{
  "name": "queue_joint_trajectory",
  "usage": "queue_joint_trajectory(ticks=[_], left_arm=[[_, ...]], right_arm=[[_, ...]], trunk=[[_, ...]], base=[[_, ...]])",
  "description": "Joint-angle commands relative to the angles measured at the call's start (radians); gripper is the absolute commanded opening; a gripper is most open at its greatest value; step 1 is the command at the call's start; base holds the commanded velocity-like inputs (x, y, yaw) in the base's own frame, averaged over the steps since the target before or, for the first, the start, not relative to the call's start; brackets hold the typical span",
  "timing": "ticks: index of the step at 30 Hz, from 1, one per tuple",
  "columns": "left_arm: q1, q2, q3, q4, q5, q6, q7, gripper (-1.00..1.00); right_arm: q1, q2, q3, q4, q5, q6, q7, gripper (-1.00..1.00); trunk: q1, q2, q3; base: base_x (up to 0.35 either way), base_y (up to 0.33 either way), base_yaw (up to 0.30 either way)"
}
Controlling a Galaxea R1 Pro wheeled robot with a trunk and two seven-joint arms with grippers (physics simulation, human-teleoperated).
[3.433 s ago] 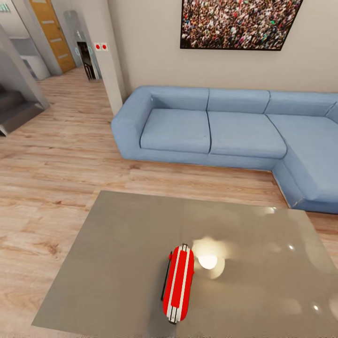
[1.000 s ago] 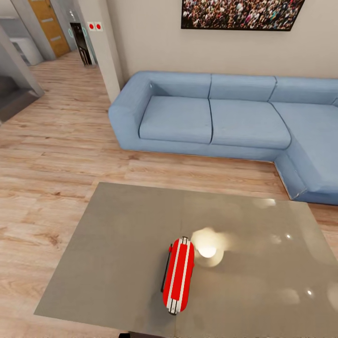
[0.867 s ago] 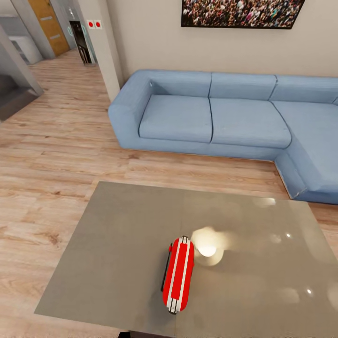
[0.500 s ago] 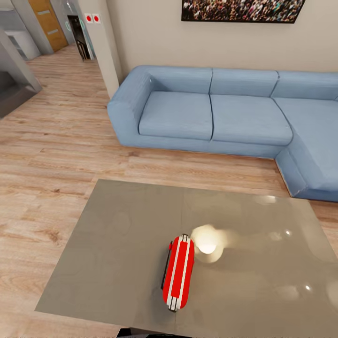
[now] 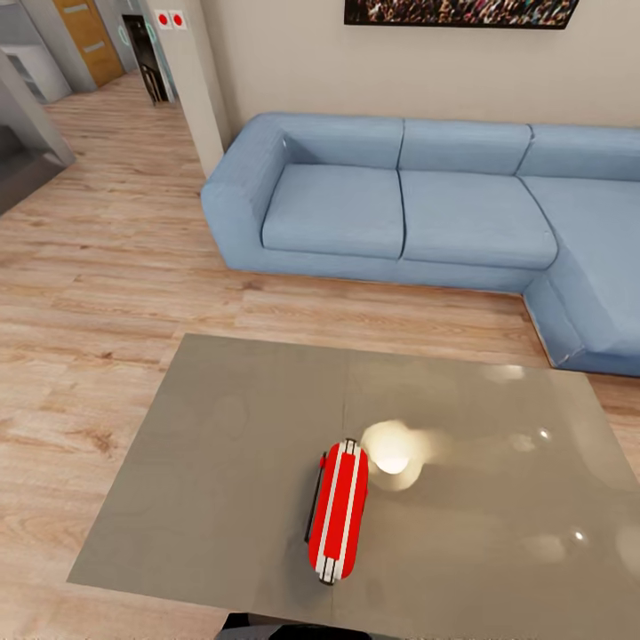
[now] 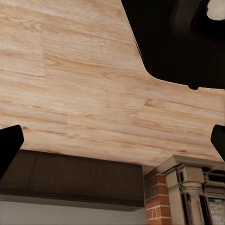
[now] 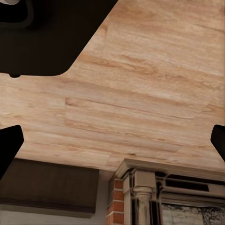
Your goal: Turn on the radio receiver that's on the table in the living room.
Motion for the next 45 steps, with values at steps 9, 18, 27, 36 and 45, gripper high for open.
queue_joint_trajectory(ticks=[9,18,27,36,45], left_arm=[[0.012,-0.009,-0.012,0.011,0.008,-0.011,0.011,1.0],[0.03,-0.007,-0.037,0.028,0.012,-0.024,0.016,1.0],[0.029,-0.006,-0.039,-0.023,0.011,-0.025,0.016,1.0],[0.029,-0.004,-0.042,-0.05,0.006,-0.03,-0.007,1.0],[0.029,0.001,-0.045,-0.073,-0.001,-0.081,-0.058,1.0]], right_arm=[[0.011,-0.012,0.011,0.012,0.012,-0.017,0.004,1.0],[0.062,-0.013,0.02,0.028,0.024,-0.066,-0.004,1.0],[0.113,-0.012,0.021,-0.022,0.02,-0.063,-0.01,1.0],[0.164,-0.014,0.02,-0.072,0.021,-0.077,-0.001,1.0],[0.166,-0.043,0.018,-0.123,0.022,-0.121,0.006,1.0]], trunk=[[0.0,0.0,-0.002],[0.0,0.0,-0.002],[0.0,0.0,-0.002],[0.0,0.0,-0.002],[0.0,0.0,-0.002]], base=[[0.0,0.0,0.0],[0.0,0.0,0.0],[0.0,0.0,0.0],[0.0,0.0,0.0],[0.0,0.0,0.0]])
